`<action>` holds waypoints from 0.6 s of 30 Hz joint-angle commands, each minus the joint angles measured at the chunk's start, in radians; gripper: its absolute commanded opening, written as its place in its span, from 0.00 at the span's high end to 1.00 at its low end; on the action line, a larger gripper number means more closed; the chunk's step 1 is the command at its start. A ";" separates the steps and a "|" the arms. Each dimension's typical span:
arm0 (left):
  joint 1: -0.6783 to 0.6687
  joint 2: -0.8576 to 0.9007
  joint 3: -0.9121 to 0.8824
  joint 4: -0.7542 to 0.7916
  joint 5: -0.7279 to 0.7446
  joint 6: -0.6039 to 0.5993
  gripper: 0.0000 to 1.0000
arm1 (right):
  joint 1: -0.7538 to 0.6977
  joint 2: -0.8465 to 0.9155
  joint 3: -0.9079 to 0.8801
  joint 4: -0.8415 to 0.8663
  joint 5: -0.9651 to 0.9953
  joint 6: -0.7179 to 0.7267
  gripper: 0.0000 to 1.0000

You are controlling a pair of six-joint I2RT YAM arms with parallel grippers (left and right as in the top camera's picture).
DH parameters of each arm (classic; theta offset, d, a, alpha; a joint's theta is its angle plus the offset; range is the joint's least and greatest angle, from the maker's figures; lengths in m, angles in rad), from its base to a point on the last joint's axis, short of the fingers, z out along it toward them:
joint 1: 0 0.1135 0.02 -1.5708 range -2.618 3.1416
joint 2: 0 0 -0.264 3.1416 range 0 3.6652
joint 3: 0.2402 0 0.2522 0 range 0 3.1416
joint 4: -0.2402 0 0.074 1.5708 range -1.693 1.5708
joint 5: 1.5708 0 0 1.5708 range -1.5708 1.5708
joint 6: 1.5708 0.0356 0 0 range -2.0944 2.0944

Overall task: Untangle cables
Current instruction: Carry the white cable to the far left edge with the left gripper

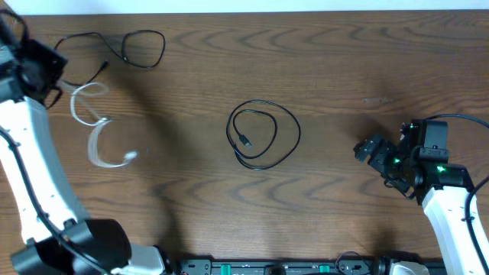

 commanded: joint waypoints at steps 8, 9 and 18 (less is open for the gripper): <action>0.170 0.057 0.000 0.005 -0.395 0.035 0.93 | -0.002 -0.006 0.015 -0.001 0.005 -0.010 0.01; 0.179 0.057 0.000 0.010 -0.387 0.034 0.92 | -0.002 -0.006 0.015 -0.001 0.005 -0.010 0.01; 0.189 0.063 0.000 0.128 0.097 0.034 0.93 | -0.002 -0.006 0.015 -0.001 0.005 -0.010 0.01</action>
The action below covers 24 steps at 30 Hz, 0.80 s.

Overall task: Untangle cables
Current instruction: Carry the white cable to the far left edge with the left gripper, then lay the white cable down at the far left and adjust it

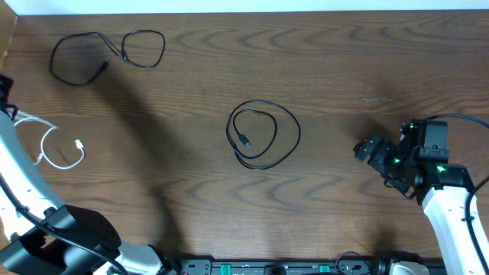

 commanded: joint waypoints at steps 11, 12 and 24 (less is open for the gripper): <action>-0.001 0.017 0.000 0.040 0.248 0.100 0.92 | -0.002 -0.006 0.015 -0.001 0.004 -0.010 0.01; -0.001 0.020 0.000 0.030 0.188 0.099 0.92 | -0.002 -0.006 0.015 -0.001 0.004 -0.010 0.01; -0.001 0.232 -0.008 0.151 0.090 0.277 0.93 | -0.002 -0.006 0.015 -0.001 0.004 -0.010 0.01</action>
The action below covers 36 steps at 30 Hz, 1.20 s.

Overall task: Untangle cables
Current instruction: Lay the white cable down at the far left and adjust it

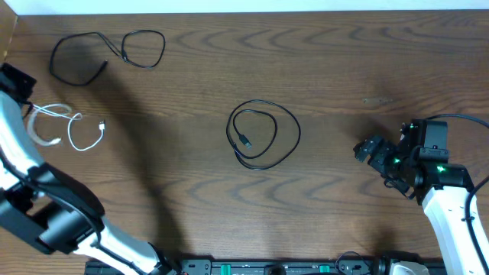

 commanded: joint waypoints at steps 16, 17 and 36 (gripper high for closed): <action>0.015 0.116 -0.017 0.097 -0.303 0.168 0.93 | -0.002 -0.006 0.015 -0.001 0.005 -0.010 0.01; 0.015 0.129 -0.017 0.088 -0.309 0.168 0.92 | -0.002 -0.006 0.015 -0.002 0.005 -0.010 0.01; 0.017 0.169 -0.017 -0.033 -0.393 0.168 0.21 | -0.002 -0.006 0.015 -0.001 0.005 -0.010 0.01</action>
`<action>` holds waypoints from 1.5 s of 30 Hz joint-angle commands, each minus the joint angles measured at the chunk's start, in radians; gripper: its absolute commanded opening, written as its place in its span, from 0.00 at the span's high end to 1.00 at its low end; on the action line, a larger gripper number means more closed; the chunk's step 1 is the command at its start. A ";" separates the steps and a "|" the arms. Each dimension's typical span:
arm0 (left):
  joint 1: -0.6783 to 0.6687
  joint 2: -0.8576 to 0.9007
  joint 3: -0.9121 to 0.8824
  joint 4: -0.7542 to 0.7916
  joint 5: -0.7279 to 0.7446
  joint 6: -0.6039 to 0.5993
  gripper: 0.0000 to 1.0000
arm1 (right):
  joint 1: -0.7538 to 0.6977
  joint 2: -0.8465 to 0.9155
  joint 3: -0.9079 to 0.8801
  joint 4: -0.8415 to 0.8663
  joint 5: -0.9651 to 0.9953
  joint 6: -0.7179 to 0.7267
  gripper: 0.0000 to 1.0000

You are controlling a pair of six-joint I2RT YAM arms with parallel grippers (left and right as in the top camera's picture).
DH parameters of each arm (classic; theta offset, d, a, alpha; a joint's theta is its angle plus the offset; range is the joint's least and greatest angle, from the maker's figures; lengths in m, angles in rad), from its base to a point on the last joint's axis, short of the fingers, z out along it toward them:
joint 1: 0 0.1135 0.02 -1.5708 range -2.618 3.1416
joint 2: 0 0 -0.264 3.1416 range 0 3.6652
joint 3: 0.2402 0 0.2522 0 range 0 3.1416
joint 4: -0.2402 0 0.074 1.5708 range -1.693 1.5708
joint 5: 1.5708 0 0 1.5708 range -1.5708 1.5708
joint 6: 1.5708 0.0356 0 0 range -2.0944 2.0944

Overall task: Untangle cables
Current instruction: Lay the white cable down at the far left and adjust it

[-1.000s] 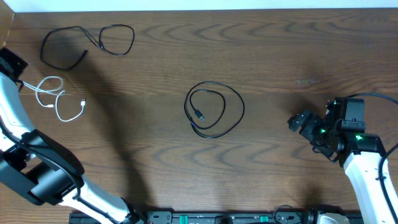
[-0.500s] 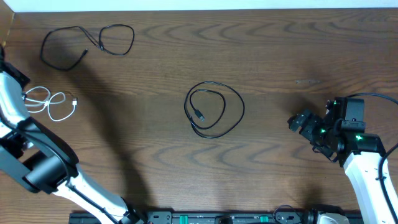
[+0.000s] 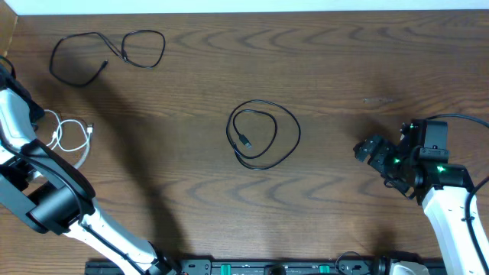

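A white cable [image 3: 70, 137] lies in loose loops at the table's left edge. One of its ends runs into my left gripper [image 3: 35, 114], which looks shut on it, though the fingers are barely visible. A black cable [image 3: 107, 52] lies in two loops at the back left. Another black cable [image 3: 263, 134] is coiled in the middle of the table, its plug inside the coil. My right gripper [image 3: 365, 150] hovers at the right, far from every cable, and its jaws are too dark to read.
The left arm [image 3: 46, 202] bends along the left edge, its elbow low at the front left. The wooden table [image 3: 359, 69] reaches a white wall at the back. A dark rail [image 3: 275, 267] runs along the front edge.
The left gripper has moved slightly down and to the right along the left edge. The white cable has drawn into a tighter coil a little lower. The right arm and both black cables are unchanged.
The white cable first hung blurred from the left gripper just below the back-left black cable. It then lay further down at the left edge, then a little higher and wider spread. Now it sits coiled by the gripper, apart from both black cables.
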 commanded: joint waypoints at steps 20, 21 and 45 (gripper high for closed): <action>0.053 0.023 -0.001 -0.293 0.097 -0.150 0.12 | -0.002 -0.006 0.015 -0.001 0.005 -0.010 0.01; 0.065 0.026 -0.001 -0.297 0.098 -0.163 0.12 | -0.002 -0.006 0.015 -0.001 0.005 -0.010 0.01; 0.145 0.158 0.001 -0.127 0.296 -0.175 0.93 | -0.002 -0.006 0.015 -0.001 0.005 -0.010 0.01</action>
